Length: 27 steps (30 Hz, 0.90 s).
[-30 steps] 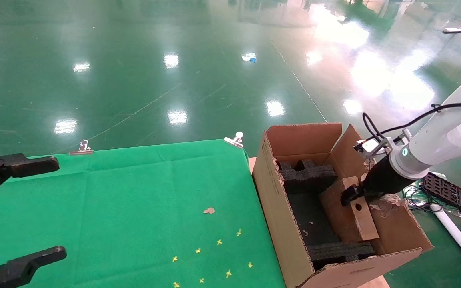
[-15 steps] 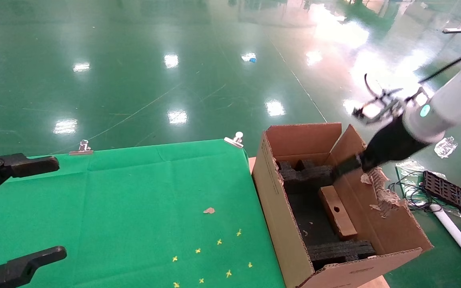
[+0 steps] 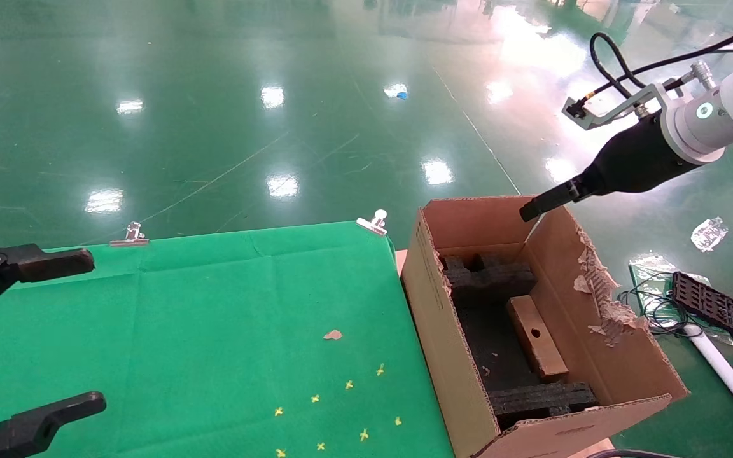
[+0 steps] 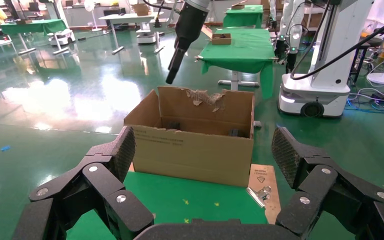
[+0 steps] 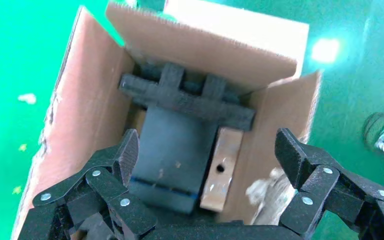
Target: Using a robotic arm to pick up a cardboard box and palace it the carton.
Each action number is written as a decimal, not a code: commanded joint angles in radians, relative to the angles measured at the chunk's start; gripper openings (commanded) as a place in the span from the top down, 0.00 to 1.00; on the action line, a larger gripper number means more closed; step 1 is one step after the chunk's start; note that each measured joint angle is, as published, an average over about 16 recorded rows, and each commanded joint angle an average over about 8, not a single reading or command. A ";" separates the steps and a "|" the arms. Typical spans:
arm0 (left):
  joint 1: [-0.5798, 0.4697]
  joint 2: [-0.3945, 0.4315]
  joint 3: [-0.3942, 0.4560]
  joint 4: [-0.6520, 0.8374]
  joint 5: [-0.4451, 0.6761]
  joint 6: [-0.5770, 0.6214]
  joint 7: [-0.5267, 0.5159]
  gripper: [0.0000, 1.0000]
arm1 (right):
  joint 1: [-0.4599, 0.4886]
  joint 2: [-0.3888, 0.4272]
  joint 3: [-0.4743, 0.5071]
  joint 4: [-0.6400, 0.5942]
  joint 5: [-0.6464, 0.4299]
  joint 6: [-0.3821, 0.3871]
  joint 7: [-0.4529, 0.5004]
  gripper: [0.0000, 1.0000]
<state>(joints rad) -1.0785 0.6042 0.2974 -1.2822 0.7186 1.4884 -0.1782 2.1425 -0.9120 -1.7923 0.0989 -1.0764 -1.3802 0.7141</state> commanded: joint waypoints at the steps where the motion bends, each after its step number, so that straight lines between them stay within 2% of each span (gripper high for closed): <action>1: 0.000 0.000 0.000 0.000 0.000 0.000 0.000 0.00 | -0.003 0.002 0.014 0.009 0.004 0.004 -0.008 0.00; 27: -0.001 0.000 0.002 0.001 -0.001 0.000 0.001 0.00 | -0.498 0.141 0.711 0.556 0.163 -0.052 -0.249 0.00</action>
<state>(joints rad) -1.0791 0.6038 0.2990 -1.2815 0.7176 1.4882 -0.1773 1.6453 -0.7715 -1.0825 0.6540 -0.9137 -1.4317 0.4654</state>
